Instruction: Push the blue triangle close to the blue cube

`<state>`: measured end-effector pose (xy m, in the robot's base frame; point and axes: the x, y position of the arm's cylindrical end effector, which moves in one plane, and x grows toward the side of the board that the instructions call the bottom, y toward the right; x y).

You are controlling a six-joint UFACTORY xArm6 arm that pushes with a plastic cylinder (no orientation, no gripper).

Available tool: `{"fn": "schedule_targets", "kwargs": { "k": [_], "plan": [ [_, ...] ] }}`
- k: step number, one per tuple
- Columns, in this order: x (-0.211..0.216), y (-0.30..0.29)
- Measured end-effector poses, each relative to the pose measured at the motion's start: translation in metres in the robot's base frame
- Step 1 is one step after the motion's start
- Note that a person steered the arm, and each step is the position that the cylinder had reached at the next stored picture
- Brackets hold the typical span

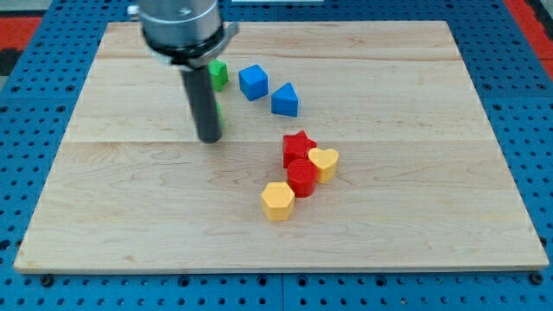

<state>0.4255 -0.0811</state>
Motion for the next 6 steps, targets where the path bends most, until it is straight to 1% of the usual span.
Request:
{"fn": "schedule_targets", "kwargs": {
  "k": [1, 2, 3, 4, 5, 6],
  "plan": [
    [-0.022, 0.014],
    [-0.006, 0.039],
    [-0.016, 0.086],
    [-0.018, 0.121],
    [-0.045, 0.111],
    [-0.049, 0.110]
  ]
}}
